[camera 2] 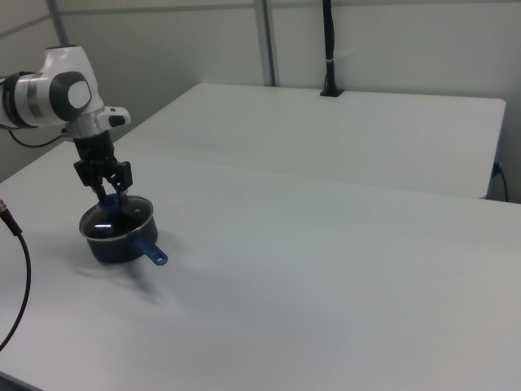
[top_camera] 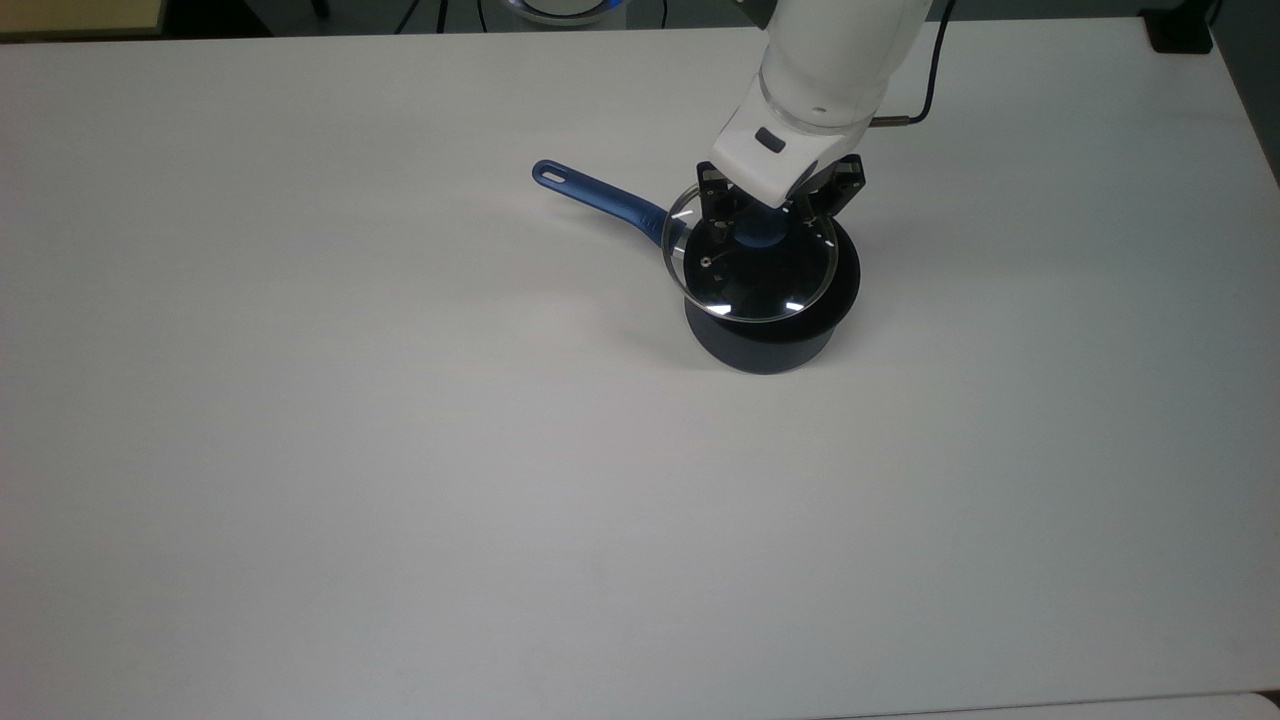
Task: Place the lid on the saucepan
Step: 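Lower the glass lid onto the saucepan rim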
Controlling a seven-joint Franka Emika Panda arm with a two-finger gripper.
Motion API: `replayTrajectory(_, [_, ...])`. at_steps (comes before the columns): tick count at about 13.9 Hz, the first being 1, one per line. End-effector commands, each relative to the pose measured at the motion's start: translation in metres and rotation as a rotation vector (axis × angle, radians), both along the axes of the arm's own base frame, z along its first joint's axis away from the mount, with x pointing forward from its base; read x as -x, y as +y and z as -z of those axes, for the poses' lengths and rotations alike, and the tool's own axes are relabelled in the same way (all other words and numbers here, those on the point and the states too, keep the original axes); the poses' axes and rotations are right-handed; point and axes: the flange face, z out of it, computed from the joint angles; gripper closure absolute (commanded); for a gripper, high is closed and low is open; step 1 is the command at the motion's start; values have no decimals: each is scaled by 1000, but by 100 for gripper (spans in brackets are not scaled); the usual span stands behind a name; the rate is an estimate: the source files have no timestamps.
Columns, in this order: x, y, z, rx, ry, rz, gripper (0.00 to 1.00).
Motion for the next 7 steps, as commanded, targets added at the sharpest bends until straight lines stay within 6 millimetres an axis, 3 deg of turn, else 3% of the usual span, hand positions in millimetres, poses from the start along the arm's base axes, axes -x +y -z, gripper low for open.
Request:
replayTrajectory(1, [-2,7,-8,13,-12,25,62])
replayTrajectory(5, [-11,18,-16,3,-41,66,61])
replayTrajectory(7, [-11,23,-6,7,-30,58,60])
